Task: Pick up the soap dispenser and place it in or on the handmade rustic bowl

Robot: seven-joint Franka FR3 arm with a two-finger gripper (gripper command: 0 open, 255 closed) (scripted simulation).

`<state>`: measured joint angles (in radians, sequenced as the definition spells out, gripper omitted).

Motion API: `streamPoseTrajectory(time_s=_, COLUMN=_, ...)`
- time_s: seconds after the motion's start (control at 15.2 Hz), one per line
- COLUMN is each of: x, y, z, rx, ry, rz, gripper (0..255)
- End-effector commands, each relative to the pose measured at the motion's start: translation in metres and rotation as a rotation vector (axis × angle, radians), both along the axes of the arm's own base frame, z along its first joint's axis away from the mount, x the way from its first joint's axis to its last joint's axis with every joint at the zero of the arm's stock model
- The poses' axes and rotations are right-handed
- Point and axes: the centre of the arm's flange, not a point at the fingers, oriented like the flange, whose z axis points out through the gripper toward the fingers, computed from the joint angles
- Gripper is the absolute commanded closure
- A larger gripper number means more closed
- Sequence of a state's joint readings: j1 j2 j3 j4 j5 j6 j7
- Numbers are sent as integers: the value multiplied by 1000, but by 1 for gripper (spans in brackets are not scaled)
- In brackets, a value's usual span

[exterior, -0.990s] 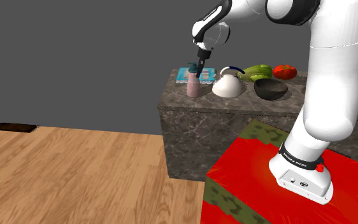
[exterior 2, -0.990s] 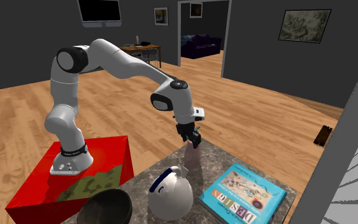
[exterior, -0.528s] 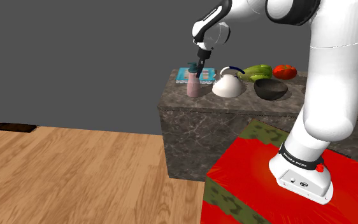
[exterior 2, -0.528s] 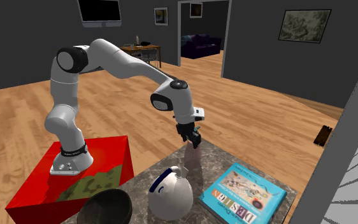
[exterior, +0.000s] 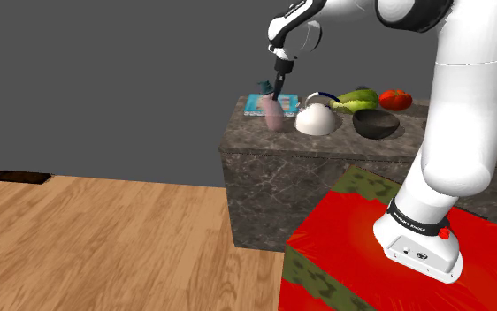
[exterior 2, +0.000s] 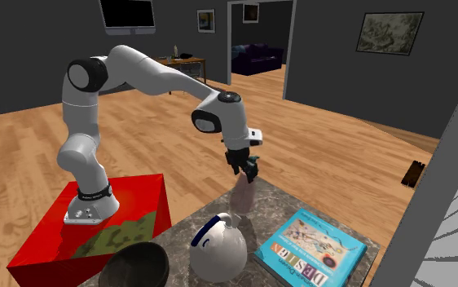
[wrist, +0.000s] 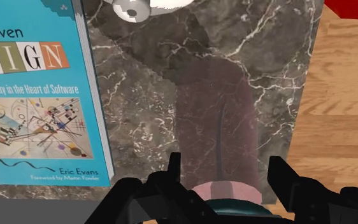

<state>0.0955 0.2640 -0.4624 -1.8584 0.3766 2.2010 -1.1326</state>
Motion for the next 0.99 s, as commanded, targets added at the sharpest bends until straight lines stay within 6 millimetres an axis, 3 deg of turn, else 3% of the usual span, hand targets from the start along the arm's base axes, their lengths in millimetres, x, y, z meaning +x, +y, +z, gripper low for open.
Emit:
streamPoseTrajectory(time_s=0.0, x=0, y=1, z=11, rx=0, ry=0, rz=0, gripper=255)
streamPoseTrajectory(time_s=0.92, x=0, y=1, z=85, rx=0, ry=0, rz=0, gripper=255)
